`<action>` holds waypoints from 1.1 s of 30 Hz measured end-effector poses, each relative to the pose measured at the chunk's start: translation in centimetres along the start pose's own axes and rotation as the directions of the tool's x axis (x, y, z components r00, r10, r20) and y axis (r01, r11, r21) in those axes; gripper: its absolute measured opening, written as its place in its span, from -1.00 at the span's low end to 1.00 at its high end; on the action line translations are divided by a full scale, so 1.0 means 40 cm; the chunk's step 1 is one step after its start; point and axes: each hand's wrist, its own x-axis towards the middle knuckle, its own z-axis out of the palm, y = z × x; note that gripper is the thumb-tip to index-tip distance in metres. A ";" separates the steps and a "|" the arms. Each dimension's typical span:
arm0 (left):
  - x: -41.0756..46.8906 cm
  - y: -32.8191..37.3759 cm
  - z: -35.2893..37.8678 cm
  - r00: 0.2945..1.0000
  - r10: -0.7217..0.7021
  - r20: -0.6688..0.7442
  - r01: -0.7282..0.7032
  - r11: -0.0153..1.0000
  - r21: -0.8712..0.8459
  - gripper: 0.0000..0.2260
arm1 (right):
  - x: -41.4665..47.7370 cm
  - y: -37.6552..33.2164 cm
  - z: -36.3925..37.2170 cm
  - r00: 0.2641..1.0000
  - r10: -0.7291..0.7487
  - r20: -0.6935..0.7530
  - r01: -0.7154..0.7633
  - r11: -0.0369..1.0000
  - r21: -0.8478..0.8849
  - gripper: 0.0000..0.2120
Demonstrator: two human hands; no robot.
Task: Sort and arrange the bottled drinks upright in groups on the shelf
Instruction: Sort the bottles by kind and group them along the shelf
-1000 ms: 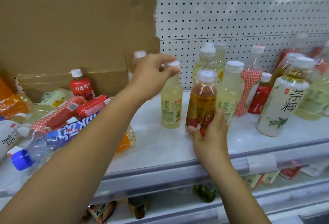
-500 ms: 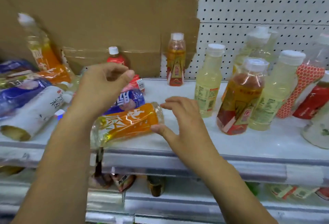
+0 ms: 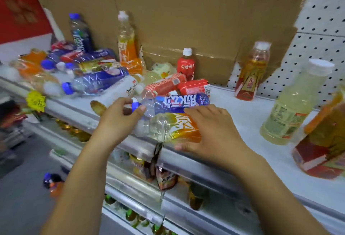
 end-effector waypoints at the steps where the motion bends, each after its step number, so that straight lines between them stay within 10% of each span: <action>1: 0.003 -0.001 0.000 1.000 -0.002 0.003 0.002 1.000 -0.024 -0.64 | -0.004 0.005 -0.002 1.000 0.020 -0.004 -0.020 1.000 0.013 -0.08; 13: -0.013 0.071 0.003 0.980 0.133 -0.146 -0.162 0.964 -0.211 -0.75 | -0.058 0.123 -0.021 0.950 0.265 -0.166 -0.207 0.931 0.301 -0.30; 26: -0.002 0.339 0.145 0.820 0.542 -0.183 -0.572 0.781 -0.251 -0.82 | -0.155 0.164 -0.055 0.706 0.697 -0.124 -0.272 0.429 0.861 -0.44; 33: -0.023 0.449 0.227 0.790 0.613 -0.016 -0.609 0.781 -0.137 -0.86 | -0.193 0.195 -0.045 0.730 0.671 -0.131 -0.313 0.498 0.808 -0.61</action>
